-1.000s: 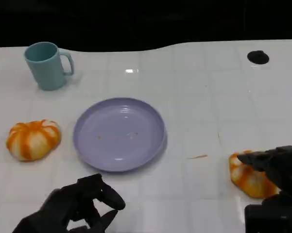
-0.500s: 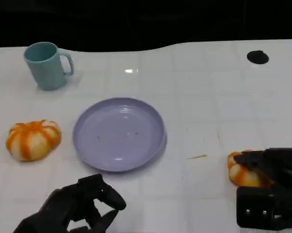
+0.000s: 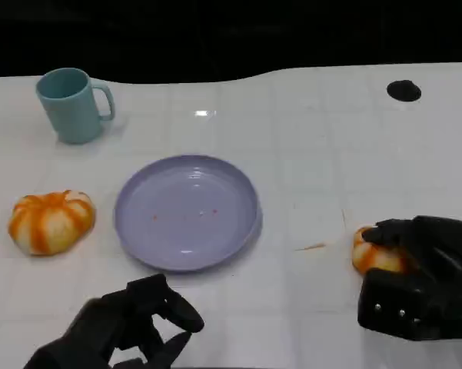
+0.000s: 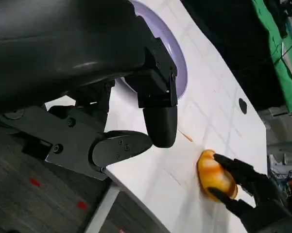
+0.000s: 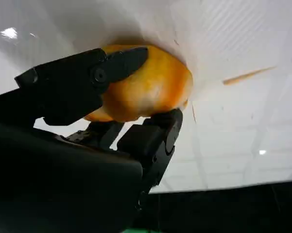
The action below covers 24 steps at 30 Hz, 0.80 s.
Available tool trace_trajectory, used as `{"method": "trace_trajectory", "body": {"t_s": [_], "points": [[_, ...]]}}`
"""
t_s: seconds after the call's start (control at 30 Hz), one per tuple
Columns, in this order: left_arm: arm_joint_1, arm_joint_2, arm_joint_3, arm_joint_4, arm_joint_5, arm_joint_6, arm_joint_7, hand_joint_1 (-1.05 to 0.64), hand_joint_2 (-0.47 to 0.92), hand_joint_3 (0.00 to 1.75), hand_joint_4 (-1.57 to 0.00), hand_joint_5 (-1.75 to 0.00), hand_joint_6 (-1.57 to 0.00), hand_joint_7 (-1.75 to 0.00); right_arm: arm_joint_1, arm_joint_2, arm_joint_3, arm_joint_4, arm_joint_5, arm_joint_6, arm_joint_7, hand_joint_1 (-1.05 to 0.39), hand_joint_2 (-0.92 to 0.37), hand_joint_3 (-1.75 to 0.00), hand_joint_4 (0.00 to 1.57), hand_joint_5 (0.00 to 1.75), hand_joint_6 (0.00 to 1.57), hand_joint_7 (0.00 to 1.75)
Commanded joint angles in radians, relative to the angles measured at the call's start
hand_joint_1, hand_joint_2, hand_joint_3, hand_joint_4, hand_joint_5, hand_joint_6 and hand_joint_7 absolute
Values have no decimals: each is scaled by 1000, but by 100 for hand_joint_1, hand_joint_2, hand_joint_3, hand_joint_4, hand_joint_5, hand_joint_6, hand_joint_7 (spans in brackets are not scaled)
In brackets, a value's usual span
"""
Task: Grasp the bread from the table and place it into the plate.
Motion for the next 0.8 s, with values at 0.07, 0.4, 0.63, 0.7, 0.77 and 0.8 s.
{"method": "trace_trajectory", "body": {"t_s": [0.07,0.4,0.63,0.7,0.77,0.8], "points": [[2,2,-2,-13,6,13,5,-26,80,66,-64,-175,-64,-125,-31,4,-17,107,36,-129,-185,-11,-50,-99,88,171,102,99],[-1,0,-2,-12,12,11,5,-24,80,65,-65,-175,-64,-126,-48,9,-8,138,40,-191,-254,-14,-41,-112,93,175,81,153],[-2,0,-3,-9,16,7,5,-22,80,65,-64,-175,-63,-126,-40,14,-11,112,43,-230,-292,-11,-36,-114,92,175,81,152],[-2,-1,-2,-9,14,10,4,-22,81,65,-64,-175,-63,-125,-39,15,-15,106,50,-250,-303,-10,-33,-117,92,175,81,152],[-2,-1,-2,-9,12,10,3,-22,81,64,-64,-175,-63,-125,-39,18,-22,97,73,-282,-303,-9,-31,-123,93,175,79,159],[-2,-1,-1,-8,11,8,2,-21,81,64,-64,-175,-63,-125,-39,19,-25,92,83,-295,-301,-9,-31,-126,93,175,77,163]]}}
